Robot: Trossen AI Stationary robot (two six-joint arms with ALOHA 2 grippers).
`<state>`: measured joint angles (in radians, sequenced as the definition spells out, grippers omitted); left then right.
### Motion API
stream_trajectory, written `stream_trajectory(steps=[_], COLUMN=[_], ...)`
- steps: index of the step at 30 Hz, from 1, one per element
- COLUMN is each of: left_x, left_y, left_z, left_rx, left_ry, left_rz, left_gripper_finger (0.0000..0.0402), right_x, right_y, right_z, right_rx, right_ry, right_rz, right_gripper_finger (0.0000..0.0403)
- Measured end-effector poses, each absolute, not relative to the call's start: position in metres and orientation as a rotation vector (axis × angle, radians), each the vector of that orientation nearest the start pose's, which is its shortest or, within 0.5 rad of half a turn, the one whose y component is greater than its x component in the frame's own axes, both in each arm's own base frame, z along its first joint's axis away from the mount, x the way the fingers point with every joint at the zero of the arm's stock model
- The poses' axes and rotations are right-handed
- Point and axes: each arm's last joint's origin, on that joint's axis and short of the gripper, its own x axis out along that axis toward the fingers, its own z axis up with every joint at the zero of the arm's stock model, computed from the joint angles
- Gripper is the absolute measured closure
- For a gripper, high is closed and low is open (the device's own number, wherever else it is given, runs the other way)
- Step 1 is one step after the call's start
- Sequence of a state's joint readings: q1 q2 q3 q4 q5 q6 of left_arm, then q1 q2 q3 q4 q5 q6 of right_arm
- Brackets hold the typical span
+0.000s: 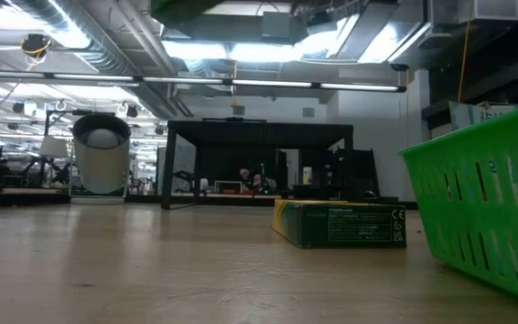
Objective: Pick & Place Office Desk Supplies
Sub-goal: Put the yellow green crayon box into the green bin
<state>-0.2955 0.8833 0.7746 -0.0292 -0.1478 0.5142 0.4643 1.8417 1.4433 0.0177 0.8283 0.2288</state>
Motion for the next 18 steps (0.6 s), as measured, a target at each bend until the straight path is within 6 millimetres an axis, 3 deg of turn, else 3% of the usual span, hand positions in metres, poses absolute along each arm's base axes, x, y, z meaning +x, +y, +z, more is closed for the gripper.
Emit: stream_trajectory(steps=[12, 18], left_x=[0.191, 0.191], left_y=[-0.062, -0.061], left_z=[0.330, 0.329], left_rx=[0.581, 0.563], left_ry=[0.041, 0.055], left_rz=[-0.216, -0.206], left_gripper_finger=[0.0400, 0.0400], right_x=[0.395, 0.397], right_y=[0.156, 0.151], right_z=[0.286, 0.285], right_rx=[0.031, -0.001], right_ry=[0.283, 0.289], right_rz=[-0.292, -0.295], right_gripper_finger=[0.0171, 0.0227])
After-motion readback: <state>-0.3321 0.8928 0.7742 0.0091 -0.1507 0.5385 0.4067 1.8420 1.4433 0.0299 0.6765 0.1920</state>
